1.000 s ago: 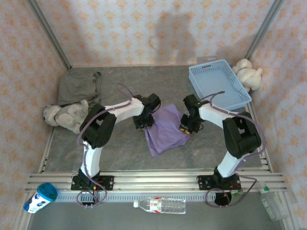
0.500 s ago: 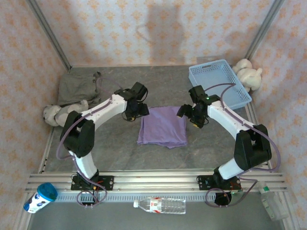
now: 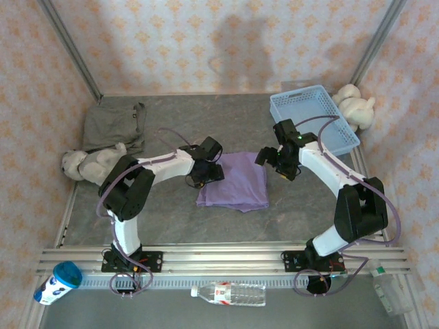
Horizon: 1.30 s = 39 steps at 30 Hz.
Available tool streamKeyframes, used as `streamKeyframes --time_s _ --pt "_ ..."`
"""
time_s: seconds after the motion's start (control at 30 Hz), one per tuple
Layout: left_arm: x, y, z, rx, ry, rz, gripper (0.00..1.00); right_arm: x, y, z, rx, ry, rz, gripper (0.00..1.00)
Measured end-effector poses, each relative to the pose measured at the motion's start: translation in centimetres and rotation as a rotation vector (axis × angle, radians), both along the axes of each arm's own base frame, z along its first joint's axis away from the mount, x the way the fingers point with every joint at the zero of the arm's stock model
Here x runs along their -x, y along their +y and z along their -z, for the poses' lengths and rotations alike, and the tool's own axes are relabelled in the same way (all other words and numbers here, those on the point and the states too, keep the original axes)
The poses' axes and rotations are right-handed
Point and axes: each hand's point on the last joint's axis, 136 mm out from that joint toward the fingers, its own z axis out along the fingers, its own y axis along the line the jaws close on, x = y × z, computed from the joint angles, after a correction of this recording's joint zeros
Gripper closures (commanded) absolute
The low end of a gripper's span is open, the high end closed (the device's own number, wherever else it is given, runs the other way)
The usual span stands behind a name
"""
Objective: Fold and stack the mixed laundry pile
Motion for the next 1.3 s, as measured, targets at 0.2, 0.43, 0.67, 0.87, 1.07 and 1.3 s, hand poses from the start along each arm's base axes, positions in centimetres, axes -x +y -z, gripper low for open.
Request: streamKeyframes --time_s 0.2,0.43,0.67,0.87,1.07,1.3 --pt "-1.6 -1.5 0.5 -0.011 -0.015 0.007 1.0 0.0 -0.8 -0.2 0.018 0.004 -0.009 0.07" --pt "-3.5 -0.6 -0.2 -0.145 -0.033 0.044 1.0 -0.8 -2.9 -0.4 0.017 0.0 0.042 0.08" --pt "-8.2 5.2 -3.3 -0.382 -0.047 0.073 1.0 -2.0 -3.2 -0.7 0.016 -0.01 0.06 0.08" --pt "-13.2 11.0 -7.2 -0.477 -0.076 0.095 1.0 -3.7 -3.5 0.3 0.047 0.008 0.105 0.01" --pt "-18.0 15.7 -11.3 -0.54 -0.119 0.15 1.0 -6.9 -3.4 -0.1 0.053 -0.021 0.182 0.01" --pt "-20.6 17.8 -15.2 -0.612 -0.215 0.226 1.0 -10.6 -2.0 0.8 0.042 -0.026 0.232 0.01"
